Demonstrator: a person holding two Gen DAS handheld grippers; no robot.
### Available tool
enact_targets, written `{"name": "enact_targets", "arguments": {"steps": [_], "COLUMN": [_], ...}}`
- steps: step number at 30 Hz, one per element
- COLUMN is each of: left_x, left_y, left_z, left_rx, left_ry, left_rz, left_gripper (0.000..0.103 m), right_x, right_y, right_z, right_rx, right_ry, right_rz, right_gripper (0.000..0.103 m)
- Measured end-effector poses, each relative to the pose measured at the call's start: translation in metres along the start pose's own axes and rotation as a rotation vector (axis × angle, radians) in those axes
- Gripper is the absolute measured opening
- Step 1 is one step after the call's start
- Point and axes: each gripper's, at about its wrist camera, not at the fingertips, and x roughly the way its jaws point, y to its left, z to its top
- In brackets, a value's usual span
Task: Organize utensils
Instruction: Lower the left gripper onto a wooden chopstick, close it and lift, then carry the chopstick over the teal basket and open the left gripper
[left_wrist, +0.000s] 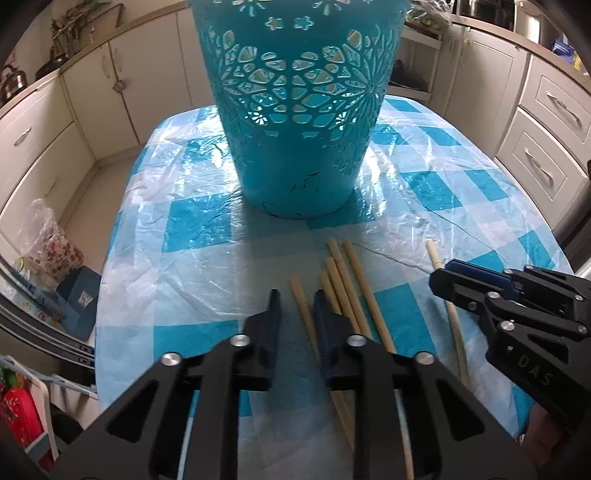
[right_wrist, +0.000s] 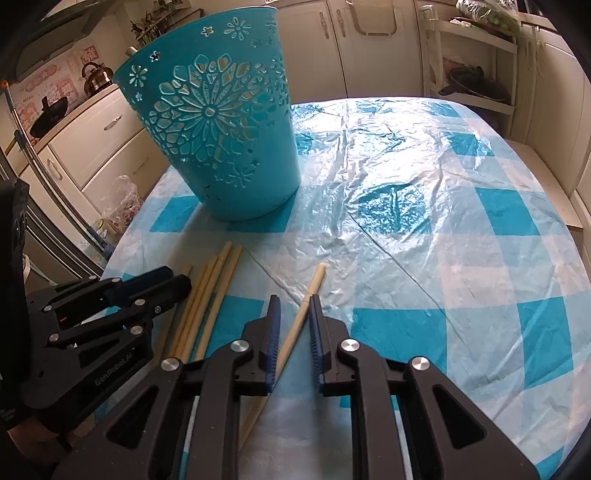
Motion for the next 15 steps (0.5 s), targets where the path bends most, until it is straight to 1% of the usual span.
{"name": "enact_targets", "arguments": {"steps": [1, 5, 9, 11, 15], "left_x": [0.000, 0.002, 0.001, -0.002, -0.029], "left_y": [0.000, 0.000, 0.017, 0.025, 0.050], "left_z": [0.000, 0.003, 0.008, 0.009, 0.018], "left_rx": [0.003, 0.001, -0.069, -0.096, -0.170], "left_ry": [0.001, 0.007, 0.041, 0.041, -0.001], "left_rz": [-0.008, -0.039, -0.118, -0.141, -0.221], "left_gripper": [0.008, 0.005, 0.005, 0.005, 0.005], "right_x": [0.001, 0.003, 0.005, 0.005, 0.004], "right_y": [0.001, 0.004, 0.004, 0.003, 0.002], "right_z": [0.001, 0.003, 0.005, 0.006, 0.005], "right_rx": [-0.003, -0.021, -0.025, -0.022, -0.016], "right_ry": [-0.002, -0.007, -0.006, -0.004, -0.002], "right_rz": [-0.001, -0.011, -0.008, -0.004, 0.005], "right_gripper": [0.019, 0.021, 0.021, 0.021, 0.021]}}
